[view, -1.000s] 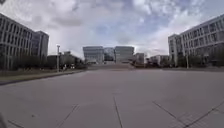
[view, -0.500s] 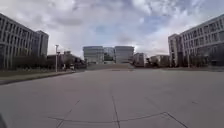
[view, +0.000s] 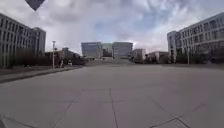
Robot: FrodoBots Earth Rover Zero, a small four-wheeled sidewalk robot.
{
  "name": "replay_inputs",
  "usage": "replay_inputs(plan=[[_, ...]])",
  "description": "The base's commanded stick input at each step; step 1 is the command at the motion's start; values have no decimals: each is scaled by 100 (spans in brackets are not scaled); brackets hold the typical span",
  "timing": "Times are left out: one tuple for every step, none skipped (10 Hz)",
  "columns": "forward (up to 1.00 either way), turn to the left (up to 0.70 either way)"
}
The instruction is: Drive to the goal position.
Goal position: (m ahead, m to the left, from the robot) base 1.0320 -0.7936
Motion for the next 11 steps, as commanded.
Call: replay_inputs(plan=[[70, 0], [70, 0], [70, 0], [70, 0], [70, 0], [70, 0], [70, 0], [70, 0], [70, 0], [70, 0], [70, 0]])
